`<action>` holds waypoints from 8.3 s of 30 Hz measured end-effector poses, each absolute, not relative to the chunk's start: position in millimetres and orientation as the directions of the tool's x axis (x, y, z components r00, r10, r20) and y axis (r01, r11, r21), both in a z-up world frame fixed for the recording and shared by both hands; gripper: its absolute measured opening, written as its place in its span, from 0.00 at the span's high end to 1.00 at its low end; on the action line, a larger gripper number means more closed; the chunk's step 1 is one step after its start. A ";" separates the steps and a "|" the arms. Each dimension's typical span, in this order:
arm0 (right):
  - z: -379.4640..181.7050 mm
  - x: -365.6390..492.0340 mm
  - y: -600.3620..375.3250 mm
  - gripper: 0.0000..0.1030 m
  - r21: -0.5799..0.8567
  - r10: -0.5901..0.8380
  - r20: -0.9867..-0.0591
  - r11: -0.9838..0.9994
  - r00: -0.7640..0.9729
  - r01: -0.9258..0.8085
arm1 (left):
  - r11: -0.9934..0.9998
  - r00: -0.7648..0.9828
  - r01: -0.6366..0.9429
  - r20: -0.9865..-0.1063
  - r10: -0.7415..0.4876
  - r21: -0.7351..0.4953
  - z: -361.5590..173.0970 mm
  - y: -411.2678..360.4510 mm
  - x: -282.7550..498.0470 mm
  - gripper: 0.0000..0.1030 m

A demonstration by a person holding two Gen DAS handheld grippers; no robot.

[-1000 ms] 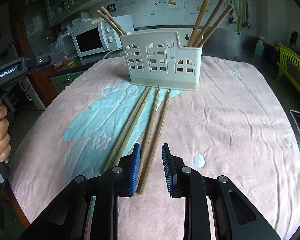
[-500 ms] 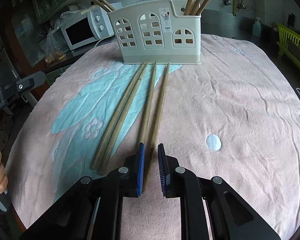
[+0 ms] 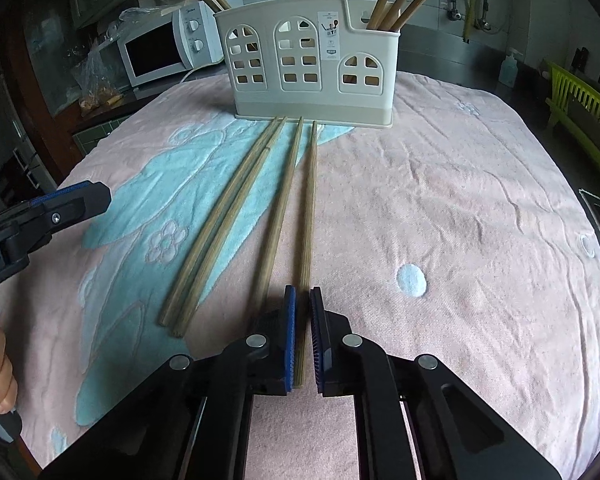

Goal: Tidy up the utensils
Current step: 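Move both open grippers back down to the loose chopsticks, then close the left gripper on a chopstick while the right gripper closes on another, then lift both held chopsticks and lower them into the cream holder, then open the right gripper over the holder while the left gripper opens too, then move both open grippers back down to the last two chopsticks, then close the right gripper on a chopstick while the left gripper closes on the other, then lift both held chopsticks and lower them into the cream holder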

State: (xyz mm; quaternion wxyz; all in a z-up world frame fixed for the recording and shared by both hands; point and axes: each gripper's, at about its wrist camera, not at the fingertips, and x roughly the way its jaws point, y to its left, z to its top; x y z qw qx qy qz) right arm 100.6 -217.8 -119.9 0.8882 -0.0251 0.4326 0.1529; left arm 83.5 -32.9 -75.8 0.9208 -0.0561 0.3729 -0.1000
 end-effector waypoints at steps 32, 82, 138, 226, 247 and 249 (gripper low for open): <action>-121.9 96.3 -240.5 0.93 0.135 0.293 -0.763 0.944 0.576 -0.302 | 0.984 0.629 0.125 -0.756 -0.179 -0.129 -119.7 -89.1 106.0 0.83; 92.2 136.6 -276.3 0.94 0.130 0.434 -0.525 0.891 0.732 -0.435 | 0.957 0.814 0.229 -0.504 -0.289 -0.179 29.8 -24.1 125.8 0.95; 128.7 238.9 -263.4 0.79 0.051 0.340 -0.490 0.930 0.802 -0.363 | 0.980 0.842 0.187 -0.502 -0.196 -0.068 125.3 -53.1 229.4 0.91; -30.7 82.3 -257.3 0.94 0.148 0.340 -0.598 0.937 0.726 -0.316 | 0.974 0.622 0.126 -0.750 -0.226 -0.189 -109.3 -91.6 105.7 0.94; 66.3 113.3 -261.5 0.94 0.097 0.395 -0.509 0.909 0.765 -0.405 | 0.962 0.808 0.224 -0.522 -0.273 -0.157 2.2 -51.0 110.8 0.95; 77.2 117.1 -263.5 0.94 0.090 0.400 -0.502 0.906 0.767 -0.414 | 0.963 0.812 0.227 -0.518 -0.269 -0.146 10.8 -49.7 114.3 0.95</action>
